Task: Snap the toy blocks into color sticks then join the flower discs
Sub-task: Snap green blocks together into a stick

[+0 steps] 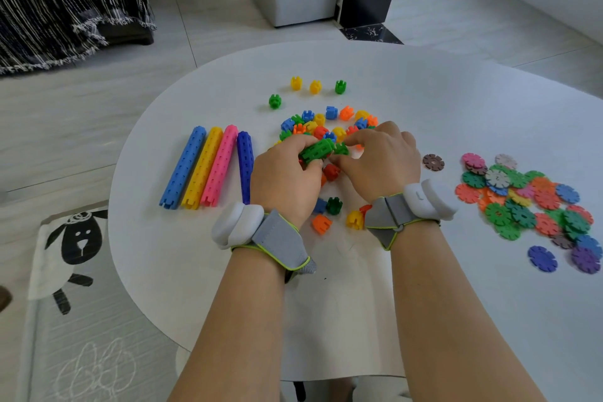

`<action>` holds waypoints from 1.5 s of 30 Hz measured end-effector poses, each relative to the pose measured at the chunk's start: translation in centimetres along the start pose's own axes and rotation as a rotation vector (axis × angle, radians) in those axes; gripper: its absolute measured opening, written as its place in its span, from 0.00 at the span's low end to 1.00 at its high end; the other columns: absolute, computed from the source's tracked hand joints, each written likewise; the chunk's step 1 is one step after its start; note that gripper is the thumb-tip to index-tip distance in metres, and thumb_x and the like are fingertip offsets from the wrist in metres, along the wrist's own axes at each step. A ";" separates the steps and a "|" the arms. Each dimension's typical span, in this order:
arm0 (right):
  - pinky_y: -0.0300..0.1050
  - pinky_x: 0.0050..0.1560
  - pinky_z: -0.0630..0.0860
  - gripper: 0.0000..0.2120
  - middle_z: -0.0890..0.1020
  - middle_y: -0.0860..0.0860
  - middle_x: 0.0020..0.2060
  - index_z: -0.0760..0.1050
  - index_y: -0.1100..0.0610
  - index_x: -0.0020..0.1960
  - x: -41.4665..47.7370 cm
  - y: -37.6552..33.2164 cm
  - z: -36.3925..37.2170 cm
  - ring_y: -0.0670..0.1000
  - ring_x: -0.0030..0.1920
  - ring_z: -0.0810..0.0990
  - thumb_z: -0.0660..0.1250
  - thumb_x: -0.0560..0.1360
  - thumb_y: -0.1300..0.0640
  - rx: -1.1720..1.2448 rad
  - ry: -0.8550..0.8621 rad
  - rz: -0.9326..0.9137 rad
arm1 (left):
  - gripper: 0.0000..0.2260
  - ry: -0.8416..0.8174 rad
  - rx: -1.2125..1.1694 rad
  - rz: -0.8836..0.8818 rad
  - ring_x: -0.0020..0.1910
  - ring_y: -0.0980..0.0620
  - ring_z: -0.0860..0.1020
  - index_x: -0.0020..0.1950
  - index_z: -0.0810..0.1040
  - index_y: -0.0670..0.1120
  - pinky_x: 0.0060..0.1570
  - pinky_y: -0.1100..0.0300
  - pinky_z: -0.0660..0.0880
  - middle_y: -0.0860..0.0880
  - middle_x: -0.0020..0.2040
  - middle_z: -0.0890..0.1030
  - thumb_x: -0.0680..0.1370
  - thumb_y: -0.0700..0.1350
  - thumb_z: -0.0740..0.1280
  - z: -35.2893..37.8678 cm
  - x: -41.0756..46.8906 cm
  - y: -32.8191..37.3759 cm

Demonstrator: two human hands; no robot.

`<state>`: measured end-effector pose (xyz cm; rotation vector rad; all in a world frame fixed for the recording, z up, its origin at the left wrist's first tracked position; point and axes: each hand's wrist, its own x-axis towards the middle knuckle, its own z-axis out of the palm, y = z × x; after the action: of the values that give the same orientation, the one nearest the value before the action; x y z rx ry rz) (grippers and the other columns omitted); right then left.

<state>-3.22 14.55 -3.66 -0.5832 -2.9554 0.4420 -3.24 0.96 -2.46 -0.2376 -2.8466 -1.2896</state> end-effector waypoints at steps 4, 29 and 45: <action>0.46 0.56 0.65 0.15 0.73 0.50 0.60 0.77 0.44 0.59 0.0 0.0 -0.1 0.57 0.61 0.67 0.65 0.75 0.43 0.020 0.009 -0.007 | 0.14 -0.004 0.013 0.006 0.53 0.54 0.76 0.62 0.76 0.51 0.48 0.70 0.65 0.53 0.57 0.80 0.76 0.43 0.65 0.0 0.1 0.0; 0.41 0.45 0.81 0.11 0.83 0.56 0.45 0.77 0.57 0.54 -2.1 0.1 -2.3 0.51 0.43 0.85 0.57 0.80 0.66 1.150 -0.257 -0.041 | 0.13 -0.012 -0.021 0.033 0.52 0.54 0.78 0.58 0.79 0.51 0.52 0.65 0.71 0.53 0.54 0.81 0.74 0.41 0.67 -0.2 0.0 0.0; 0.45 0.45 0.82 0.08 0.84 0.56 0.41 0.78 0.60 0.47 -2.3 -0.1 -2.3 0.53 0.42 0.85 0.61 0.79 0.66 1.255 -0.169 0.022 | 0.12 0.070 -0.119 0.029 0.46 0.55 0.79 0.55 0.81 0.49 0.50 0.60 0.76 0.52 0.49 0.83 0.72 0.41 0.71 -0.2 -0.4 0.4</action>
<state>-0.82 14.22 -1.52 -0.3727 -2.0973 2.1058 -2.79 0.98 -2.03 -0.2292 -2.7019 -1.4343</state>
